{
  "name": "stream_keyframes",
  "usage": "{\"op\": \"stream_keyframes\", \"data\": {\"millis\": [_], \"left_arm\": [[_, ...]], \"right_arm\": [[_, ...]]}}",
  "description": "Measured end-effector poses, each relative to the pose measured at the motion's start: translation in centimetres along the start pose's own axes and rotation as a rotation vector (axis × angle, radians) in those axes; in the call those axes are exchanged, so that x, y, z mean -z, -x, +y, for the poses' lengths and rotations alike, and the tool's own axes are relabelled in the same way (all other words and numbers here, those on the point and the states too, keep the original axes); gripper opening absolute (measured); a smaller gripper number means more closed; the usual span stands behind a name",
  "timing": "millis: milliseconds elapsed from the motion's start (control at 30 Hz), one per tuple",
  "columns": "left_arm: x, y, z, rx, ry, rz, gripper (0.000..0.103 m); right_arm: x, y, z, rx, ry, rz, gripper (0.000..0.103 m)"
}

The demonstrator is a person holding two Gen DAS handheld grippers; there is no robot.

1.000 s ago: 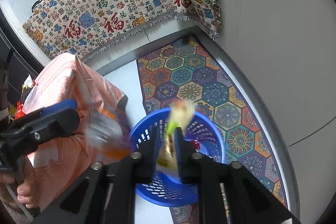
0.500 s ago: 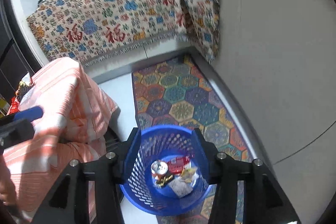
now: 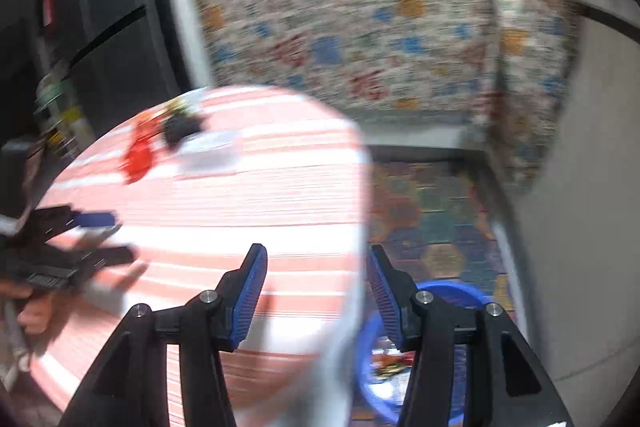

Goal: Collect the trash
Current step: 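Move both open grippers back over the table, then grasp the red plastic bag with the left gripper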

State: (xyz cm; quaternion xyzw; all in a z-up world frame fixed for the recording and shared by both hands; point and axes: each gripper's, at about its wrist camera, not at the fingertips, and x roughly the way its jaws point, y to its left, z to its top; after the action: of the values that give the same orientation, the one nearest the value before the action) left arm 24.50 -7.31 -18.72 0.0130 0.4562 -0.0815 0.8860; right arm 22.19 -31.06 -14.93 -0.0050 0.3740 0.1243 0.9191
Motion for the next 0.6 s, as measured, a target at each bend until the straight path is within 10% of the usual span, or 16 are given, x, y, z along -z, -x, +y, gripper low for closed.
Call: {"op": "stream_keyframes", "data": {"millis": [267, 600], "left_arm": [[0.0, -1.2, 4.1, -0.149, 0.006, 0.018, 0.103], [-0.6, -1.4, 6.1, -0.13, 0.016, -0.007, 0.103]], "right_arm": [[-0.1, -7.0, 9.4, -0.029, 0.171, 0.179, 0.068], [-2.3, -11.2, 11.5, 0.028, 0.11, 0.19, 0.094]]}}
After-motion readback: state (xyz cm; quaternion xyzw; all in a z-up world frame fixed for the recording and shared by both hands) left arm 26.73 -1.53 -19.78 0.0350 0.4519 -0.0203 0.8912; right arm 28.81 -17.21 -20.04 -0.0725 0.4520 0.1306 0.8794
